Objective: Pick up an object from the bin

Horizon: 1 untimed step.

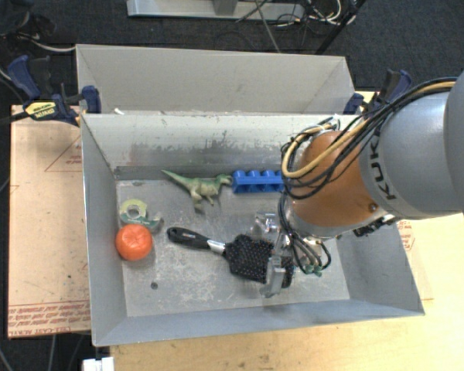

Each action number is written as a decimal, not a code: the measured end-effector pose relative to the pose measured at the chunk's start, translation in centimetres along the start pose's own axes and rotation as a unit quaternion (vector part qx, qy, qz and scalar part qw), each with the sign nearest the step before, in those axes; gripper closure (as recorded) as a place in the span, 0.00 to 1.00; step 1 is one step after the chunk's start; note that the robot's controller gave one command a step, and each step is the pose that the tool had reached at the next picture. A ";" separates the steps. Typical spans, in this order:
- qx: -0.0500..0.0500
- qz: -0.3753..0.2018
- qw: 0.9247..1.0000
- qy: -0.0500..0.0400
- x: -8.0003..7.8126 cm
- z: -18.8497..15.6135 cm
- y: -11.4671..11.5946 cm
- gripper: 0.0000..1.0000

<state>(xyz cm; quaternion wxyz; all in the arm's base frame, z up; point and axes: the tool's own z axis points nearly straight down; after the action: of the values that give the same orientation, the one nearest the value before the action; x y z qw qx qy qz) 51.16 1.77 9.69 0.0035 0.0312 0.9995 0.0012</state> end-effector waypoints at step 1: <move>0.001 0.069 0.998 0.001 -1.8 1.3 1.0 1.00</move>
Offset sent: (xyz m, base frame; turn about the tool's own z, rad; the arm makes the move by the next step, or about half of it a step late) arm 0.0000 0.0000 0.0000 0.0000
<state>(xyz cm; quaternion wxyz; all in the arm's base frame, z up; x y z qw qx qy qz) 52.99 2.67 8.41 0.0024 0.1002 0.9950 0.0003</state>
